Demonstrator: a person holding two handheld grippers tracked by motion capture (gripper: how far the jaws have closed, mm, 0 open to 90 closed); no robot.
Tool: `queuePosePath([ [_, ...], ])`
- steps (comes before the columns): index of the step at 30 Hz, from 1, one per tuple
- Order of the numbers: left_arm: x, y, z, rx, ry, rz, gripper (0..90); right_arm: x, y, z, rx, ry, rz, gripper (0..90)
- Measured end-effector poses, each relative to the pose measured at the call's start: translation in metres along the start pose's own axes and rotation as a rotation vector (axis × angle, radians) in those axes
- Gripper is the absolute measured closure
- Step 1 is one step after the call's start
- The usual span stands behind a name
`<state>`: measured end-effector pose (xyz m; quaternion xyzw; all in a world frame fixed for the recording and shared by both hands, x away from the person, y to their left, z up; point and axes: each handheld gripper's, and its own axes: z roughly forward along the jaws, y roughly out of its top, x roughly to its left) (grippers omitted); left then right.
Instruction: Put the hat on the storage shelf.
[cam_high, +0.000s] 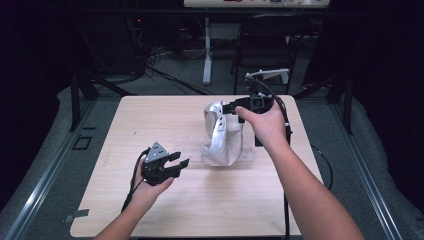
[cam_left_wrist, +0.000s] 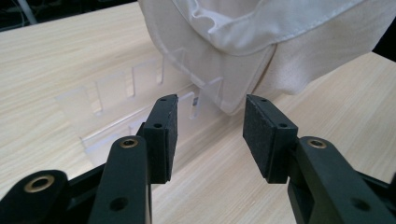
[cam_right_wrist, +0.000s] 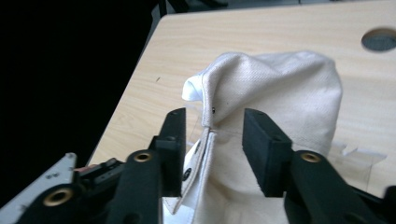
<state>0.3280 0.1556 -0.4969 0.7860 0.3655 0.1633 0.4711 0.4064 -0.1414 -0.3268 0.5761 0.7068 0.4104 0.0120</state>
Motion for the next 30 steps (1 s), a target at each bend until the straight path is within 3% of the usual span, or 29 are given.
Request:
queuePosePath([
  [8,0.004,0.0,-0.021,-0.051,0.014,-0.032,55.2,-0.011,-0.019,-0.005,-0.012,0.043,0.0,58.2],
  [11,0.008,0.0,-0.028,-0.065,0.036,-0.043,55.2,-0.015,-0.026,-0.011,-0.015,0.05,-0.024,59.7],
  [16,0.021,-0.005,-0.039,-0.089,0.054,-0.099,54.9,-0.021,-0.034,-0.027,-0.049,0.097,-0.023,60.3],
  [25,0.037,-0.012,-0.054,-0.087,0.117,-0.132,54.7,-0.032,-0.056,-0.042,-0.108,0.117,-0.04,57.2],
  [30,0.039,-0.017,-0.056,-0.074,0.139,-0.123,54.6,-0.039,-0.073,-0.045,-0.124,0.135,-0.033,54.9],
])
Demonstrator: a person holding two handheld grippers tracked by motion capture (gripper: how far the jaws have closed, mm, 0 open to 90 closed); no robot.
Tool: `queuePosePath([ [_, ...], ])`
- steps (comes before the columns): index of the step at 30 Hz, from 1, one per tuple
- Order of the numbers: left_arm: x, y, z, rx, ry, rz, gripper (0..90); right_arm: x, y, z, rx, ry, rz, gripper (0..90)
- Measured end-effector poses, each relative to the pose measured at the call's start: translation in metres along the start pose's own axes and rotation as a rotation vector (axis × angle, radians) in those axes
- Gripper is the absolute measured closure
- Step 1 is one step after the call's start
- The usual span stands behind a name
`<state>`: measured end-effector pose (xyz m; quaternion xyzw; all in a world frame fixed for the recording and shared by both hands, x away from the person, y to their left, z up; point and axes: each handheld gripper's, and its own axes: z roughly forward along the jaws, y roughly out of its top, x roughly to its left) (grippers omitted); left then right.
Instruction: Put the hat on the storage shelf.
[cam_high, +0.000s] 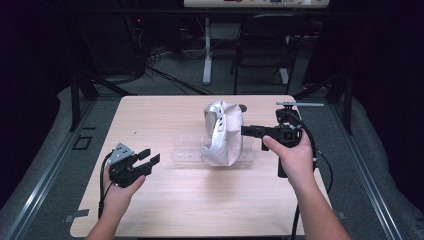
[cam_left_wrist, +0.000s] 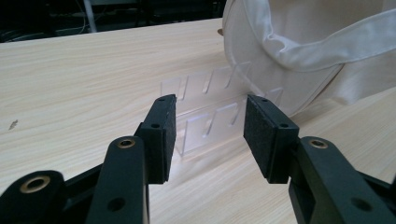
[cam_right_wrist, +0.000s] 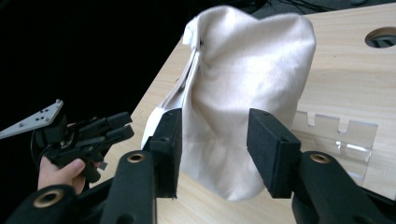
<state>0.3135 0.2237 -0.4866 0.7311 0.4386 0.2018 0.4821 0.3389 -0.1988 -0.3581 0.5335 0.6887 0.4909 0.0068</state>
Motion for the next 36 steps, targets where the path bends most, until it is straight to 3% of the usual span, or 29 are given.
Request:
queuePosePath([
  [5,0.001,-0.002,0.0,0.006,0.005,0.005,54.2,-0.002,-0.016,-0.006,-0.02,0.029,0.008,53.4],
  [11,-0.001,-0.006,0.003,0.032,0.006,0.014,53.9,-0.003,-0.033,-0.011,-0.014,0.002,-0.015,53.8],
  [23,-0.006,-0.009,0.008,0.059,0.011,0.042,52.7,-0.015,-0.07,-0.014,-0.008,0.005,-0.001,52.3],
  [36,-0.009,-0.01,0.009,0.062,0.004,0.048,51.1,-0.01,-0.085,-0.011,-0.019,0.007,-0.031,51.7],
])
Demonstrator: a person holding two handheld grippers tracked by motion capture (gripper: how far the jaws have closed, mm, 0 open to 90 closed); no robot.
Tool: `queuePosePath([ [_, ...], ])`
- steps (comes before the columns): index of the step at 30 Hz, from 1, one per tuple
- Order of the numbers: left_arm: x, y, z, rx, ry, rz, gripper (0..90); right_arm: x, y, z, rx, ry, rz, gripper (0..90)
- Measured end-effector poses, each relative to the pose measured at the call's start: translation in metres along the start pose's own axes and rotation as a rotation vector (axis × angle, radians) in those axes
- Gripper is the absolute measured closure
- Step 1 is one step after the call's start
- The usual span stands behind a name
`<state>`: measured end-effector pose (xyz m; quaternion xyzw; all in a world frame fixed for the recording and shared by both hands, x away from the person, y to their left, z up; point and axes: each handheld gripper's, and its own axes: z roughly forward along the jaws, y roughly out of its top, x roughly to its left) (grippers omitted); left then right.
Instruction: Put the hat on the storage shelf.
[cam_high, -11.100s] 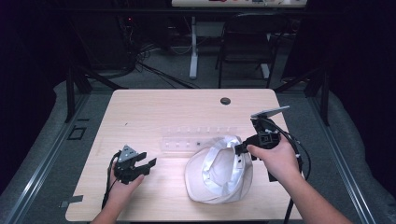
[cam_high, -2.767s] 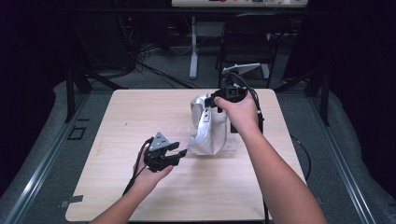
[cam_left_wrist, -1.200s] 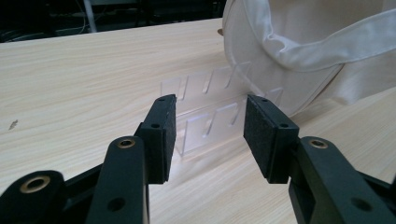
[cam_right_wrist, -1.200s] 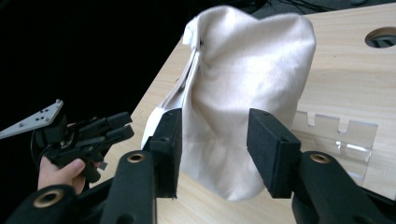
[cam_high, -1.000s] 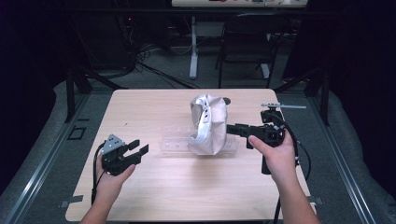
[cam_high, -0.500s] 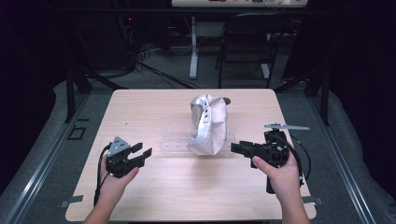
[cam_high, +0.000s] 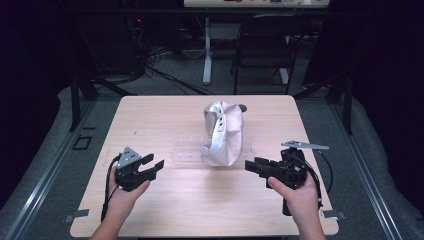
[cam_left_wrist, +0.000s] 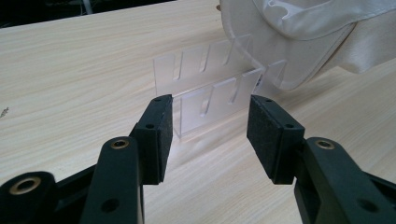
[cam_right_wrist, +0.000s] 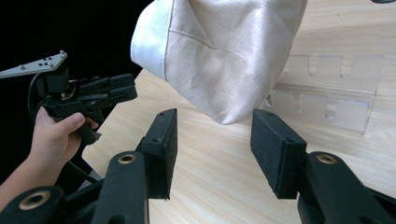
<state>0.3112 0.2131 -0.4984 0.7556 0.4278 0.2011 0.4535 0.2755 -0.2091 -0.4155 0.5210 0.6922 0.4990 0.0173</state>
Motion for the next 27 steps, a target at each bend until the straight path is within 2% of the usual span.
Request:
queuePosePath([
  [5,0.0,-0.001,0.0,0.007,0.001,0.008,50.6,-0.003,-0.005,0.008,-0.002,-0.012,0.006,51.7],
  [18,-0.003,-0.003,0.004,0.018,0.007,0.038,49.8,-0.02,-0.02,0.018,-0.003,-0.034,0.064,52.1],
  [21,-0.003,-0.004,0.006,0.026,0.007,0.042,49.7,-0.026,-0.023,0.021,0.004,-0.019,0.091,52.2],
  [27,-0.006,-0.005,0.006,0.019,0.004,0.052,49.6,-0.029,-0.025,0.023,0.007,-0.01,0.102,51.7],
])
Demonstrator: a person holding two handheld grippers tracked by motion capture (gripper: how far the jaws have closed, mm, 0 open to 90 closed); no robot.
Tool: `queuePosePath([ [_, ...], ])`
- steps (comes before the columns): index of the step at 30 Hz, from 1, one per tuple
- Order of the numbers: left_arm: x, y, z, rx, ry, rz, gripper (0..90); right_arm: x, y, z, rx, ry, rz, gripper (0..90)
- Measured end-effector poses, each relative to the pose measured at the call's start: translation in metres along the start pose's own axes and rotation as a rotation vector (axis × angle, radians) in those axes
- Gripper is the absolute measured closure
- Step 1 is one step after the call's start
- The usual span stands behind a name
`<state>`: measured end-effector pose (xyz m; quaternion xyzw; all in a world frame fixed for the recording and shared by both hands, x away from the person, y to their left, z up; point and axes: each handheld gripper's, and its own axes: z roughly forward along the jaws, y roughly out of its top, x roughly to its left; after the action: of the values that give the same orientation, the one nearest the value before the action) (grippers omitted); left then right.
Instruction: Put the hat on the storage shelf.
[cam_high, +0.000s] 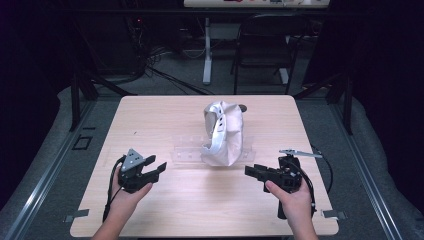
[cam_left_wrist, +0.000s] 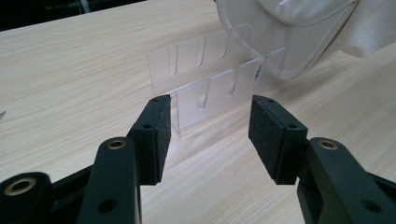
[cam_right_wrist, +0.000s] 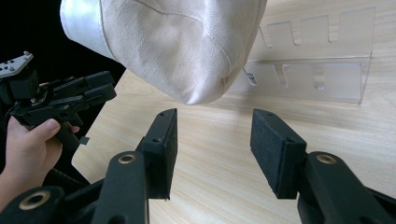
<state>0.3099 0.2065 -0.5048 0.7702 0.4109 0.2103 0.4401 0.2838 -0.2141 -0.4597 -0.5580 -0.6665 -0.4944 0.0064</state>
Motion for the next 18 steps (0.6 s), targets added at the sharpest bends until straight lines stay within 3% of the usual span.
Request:
queuePosePath([
  [13,-0.009,-0.002,0.008,-0.005,-0.036,0.043,49.0,-0.01,-0.003,0.003,-0.024,-0.026,0.014,50.7],
  [18,-0.012,-0.004,0.012,-0.018,-0.05,0.06,44.6,-0.018,-0.005,0.01,-0.007,-0.028,0.02,49.1],
])
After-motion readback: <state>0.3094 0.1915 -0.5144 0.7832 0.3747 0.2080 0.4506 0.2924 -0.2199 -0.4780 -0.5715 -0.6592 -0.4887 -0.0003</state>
